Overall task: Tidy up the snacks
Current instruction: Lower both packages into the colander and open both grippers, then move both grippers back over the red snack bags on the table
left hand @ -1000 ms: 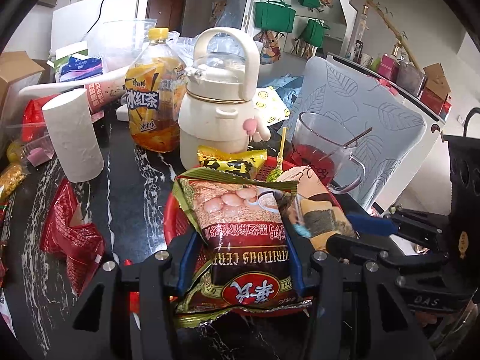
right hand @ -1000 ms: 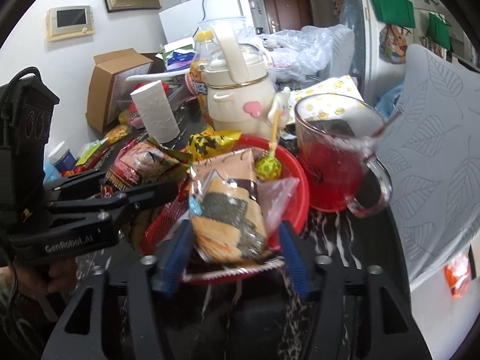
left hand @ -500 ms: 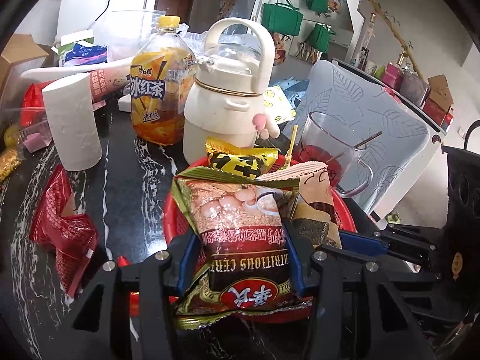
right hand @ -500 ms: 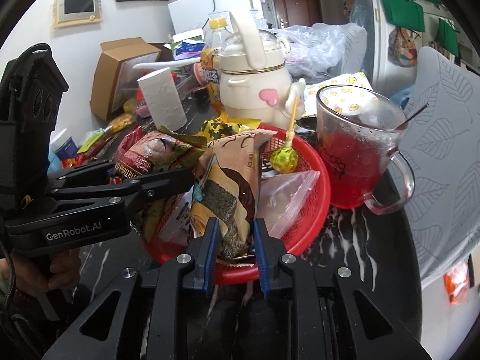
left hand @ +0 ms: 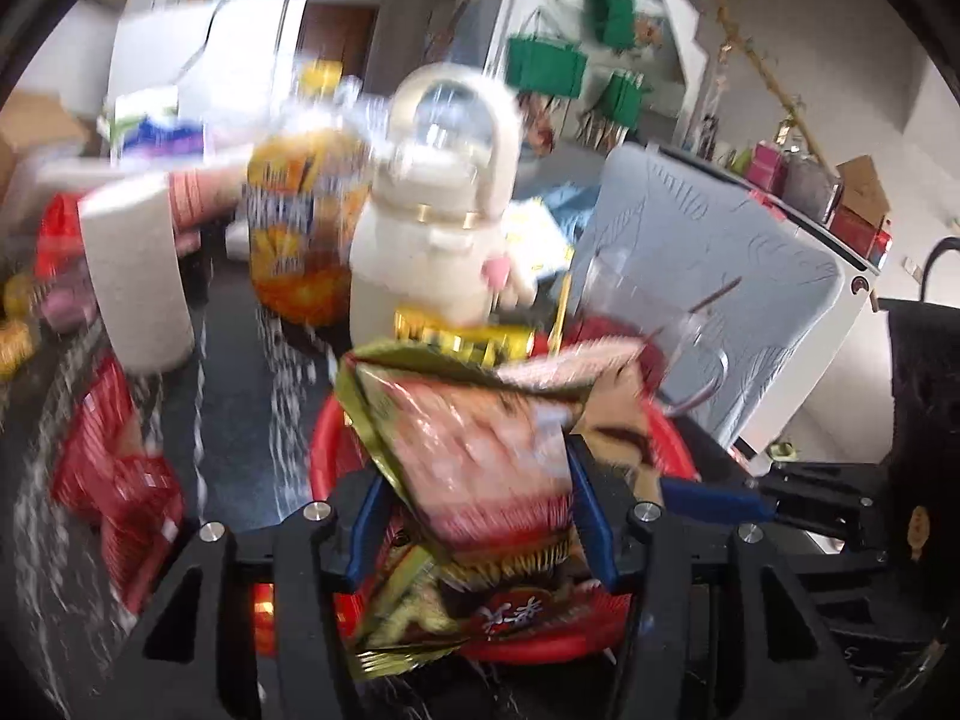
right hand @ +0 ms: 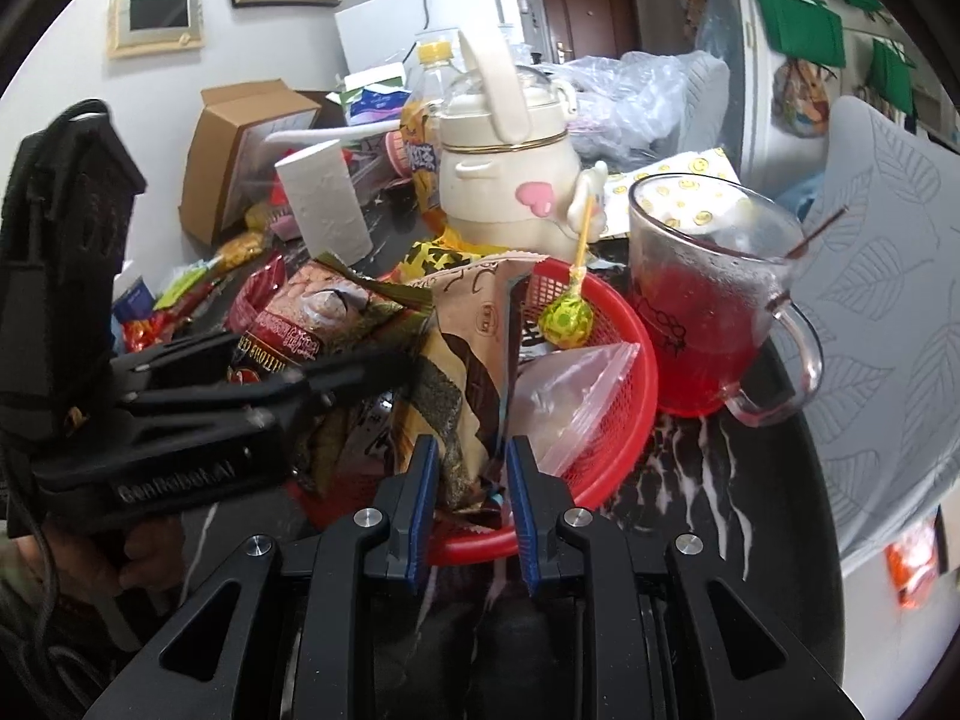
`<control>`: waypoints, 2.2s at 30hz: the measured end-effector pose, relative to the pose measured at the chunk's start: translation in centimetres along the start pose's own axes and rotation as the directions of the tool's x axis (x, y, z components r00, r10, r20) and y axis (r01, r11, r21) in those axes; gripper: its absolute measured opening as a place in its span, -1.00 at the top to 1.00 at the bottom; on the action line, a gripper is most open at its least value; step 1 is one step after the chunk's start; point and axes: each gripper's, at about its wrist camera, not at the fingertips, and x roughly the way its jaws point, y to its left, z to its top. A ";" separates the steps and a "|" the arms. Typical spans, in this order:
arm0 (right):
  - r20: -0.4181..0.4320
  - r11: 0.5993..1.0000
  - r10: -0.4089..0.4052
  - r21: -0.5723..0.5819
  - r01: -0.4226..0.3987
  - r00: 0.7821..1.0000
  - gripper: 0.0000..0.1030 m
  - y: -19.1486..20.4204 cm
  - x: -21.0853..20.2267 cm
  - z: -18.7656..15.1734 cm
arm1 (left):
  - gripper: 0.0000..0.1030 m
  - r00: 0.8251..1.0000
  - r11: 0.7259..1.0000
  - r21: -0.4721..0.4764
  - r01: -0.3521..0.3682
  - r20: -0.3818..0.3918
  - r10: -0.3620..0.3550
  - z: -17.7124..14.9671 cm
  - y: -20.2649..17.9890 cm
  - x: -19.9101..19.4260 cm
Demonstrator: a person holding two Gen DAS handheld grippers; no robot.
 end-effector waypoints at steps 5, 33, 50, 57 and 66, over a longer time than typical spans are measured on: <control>0.007 1.000 0.001 0.015 -0.001 1.000 0.54 -0.2 -0.5 -0.1 | -0.02 1.000 0.998 0.061 -0.006 0.022 0.005 1.0 -0.9 -0.5; 0.040 1.000 0.000 0.012 0.000 0.999 0.54 1.0 -3.3 -0.6 | -0.55 0.991 0.992 0.033 -0.118 -0.065 0.120 0.2 -0.2 -3.2; 0.097 0.987 0.116 -0.124 -0.104 0.988 0.26 6.8 -5.8 -0.1 | -0.55 0.960 0.960 -0.017 -0.278 0.019 0.278 -1.5 0.9 -11.5; 0.085 0.967 0.184 -0.196 -0.165 0.979 0.24 9.9 -6.1 -0.2 | -0.55 0.950 0.949 -0.069 -0.307 0.039 0.310 -2.7 2.0 -15.0; 0.057 0.946 0.250 -0.229 -0.231 0.967 -0.11 12.8 -6.1 -1.4 | -0.55 0.954 0.951 -0.102 -0.291 0.050 0.297 -4.4 3.0 -17.3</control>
